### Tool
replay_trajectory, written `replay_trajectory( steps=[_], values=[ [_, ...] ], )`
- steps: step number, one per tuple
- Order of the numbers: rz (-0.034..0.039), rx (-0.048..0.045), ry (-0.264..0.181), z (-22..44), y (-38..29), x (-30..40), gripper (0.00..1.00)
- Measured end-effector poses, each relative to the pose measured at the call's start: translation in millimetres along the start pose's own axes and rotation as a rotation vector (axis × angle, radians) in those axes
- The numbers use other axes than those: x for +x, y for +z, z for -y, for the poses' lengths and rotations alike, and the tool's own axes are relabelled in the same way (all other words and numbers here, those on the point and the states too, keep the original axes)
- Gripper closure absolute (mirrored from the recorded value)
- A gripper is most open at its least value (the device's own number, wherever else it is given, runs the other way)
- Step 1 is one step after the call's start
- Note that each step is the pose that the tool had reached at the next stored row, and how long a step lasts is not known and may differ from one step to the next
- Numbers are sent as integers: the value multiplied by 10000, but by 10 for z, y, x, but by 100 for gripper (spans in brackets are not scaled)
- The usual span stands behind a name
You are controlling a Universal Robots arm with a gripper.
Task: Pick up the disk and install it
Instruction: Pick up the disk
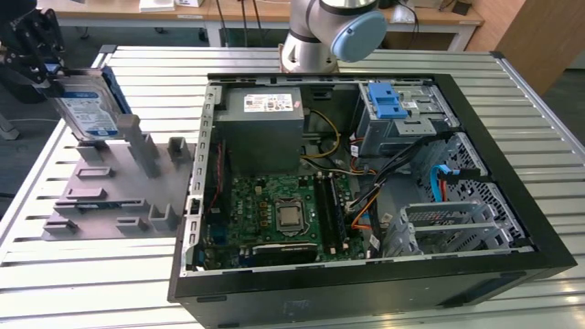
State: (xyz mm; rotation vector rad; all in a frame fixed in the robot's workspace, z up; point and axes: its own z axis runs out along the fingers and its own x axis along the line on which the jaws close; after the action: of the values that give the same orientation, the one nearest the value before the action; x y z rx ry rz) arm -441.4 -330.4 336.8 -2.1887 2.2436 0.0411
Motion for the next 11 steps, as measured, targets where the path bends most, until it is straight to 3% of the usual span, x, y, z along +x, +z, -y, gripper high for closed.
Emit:
replay_trajectory(
  steps=[11],
  values=[
    [0,0,0,-2,-123,-3,64]
  ],
)
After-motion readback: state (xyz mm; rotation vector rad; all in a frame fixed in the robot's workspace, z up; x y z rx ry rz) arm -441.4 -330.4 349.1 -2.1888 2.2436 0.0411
